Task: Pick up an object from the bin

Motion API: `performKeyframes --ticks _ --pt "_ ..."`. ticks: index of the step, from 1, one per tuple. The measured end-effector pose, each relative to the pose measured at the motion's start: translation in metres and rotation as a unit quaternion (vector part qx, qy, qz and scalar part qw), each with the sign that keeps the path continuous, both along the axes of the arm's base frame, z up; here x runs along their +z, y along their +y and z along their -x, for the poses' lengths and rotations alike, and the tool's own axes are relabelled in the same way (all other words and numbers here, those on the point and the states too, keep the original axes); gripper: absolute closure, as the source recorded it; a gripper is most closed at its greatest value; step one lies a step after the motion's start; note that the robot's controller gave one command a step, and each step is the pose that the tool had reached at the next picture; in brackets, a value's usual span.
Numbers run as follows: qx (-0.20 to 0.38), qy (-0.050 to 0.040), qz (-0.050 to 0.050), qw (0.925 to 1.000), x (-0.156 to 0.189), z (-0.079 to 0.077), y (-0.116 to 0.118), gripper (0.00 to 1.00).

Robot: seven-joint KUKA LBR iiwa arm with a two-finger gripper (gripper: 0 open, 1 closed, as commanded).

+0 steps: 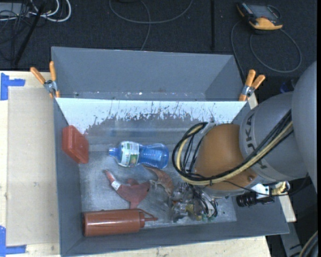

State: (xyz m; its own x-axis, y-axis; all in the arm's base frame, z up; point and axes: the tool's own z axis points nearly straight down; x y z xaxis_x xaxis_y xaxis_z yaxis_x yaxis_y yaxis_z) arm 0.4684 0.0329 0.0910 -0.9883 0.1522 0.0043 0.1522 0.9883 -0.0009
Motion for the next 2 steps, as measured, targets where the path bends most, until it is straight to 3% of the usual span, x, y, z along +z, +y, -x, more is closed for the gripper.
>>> performKeyframes --ticks 1,2 --pt "0.001 -0.0029 0.0 1.0 0.0658 -0.0012 -0.0001 1.0" --pt "0.001 -0.0046 0.0 1.0 0.0594 -0.0016 0.0001 1.0"
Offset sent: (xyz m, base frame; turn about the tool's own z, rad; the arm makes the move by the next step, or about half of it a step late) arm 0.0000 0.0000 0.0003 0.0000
